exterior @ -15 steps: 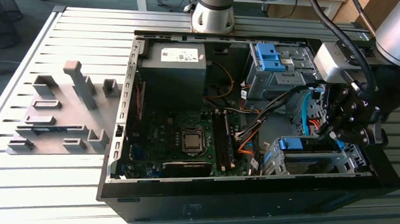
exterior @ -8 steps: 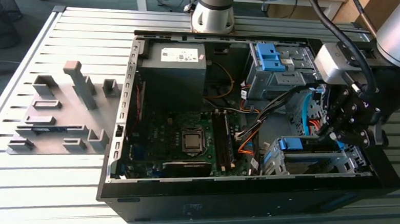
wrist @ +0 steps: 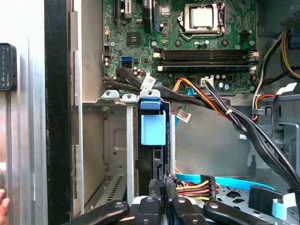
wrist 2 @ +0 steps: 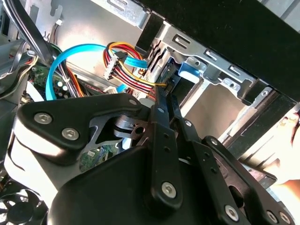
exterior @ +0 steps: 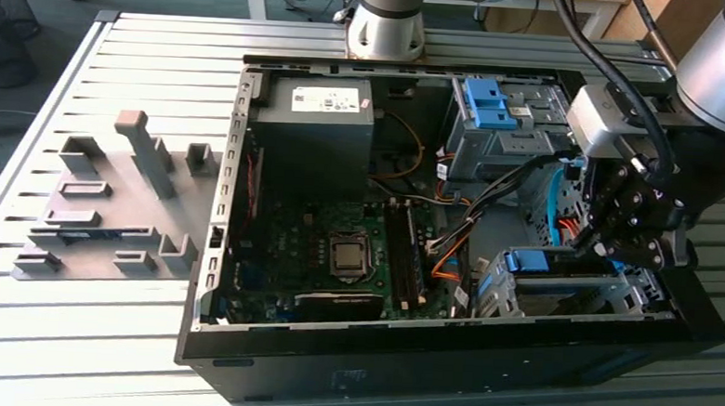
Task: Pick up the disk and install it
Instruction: 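Insert the first disk wire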
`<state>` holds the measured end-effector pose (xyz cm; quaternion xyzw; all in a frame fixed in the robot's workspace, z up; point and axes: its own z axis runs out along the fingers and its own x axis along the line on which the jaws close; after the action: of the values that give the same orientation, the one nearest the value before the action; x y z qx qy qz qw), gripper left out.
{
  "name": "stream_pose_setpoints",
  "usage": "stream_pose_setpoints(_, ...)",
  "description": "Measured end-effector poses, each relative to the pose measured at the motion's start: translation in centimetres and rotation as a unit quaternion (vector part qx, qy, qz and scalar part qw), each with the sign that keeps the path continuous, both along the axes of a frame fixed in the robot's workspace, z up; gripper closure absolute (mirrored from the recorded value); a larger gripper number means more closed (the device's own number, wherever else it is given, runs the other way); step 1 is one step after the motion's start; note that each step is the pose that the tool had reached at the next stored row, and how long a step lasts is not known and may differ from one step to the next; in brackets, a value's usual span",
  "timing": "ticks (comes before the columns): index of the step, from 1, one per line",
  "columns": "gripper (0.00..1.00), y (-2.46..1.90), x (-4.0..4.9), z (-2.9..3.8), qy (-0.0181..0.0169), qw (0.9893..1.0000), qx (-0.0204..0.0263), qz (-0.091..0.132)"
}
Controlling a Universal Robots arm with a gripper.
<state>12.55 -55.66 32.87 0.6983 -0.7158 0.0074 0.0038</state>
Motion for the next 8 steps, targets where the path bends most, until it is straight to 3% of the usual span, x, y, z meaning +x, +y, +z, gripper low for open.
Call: stream_pose_setpoints(8,0.83,0.0,-0.01,0.11,0.0,1.0,0.0014,0.0)
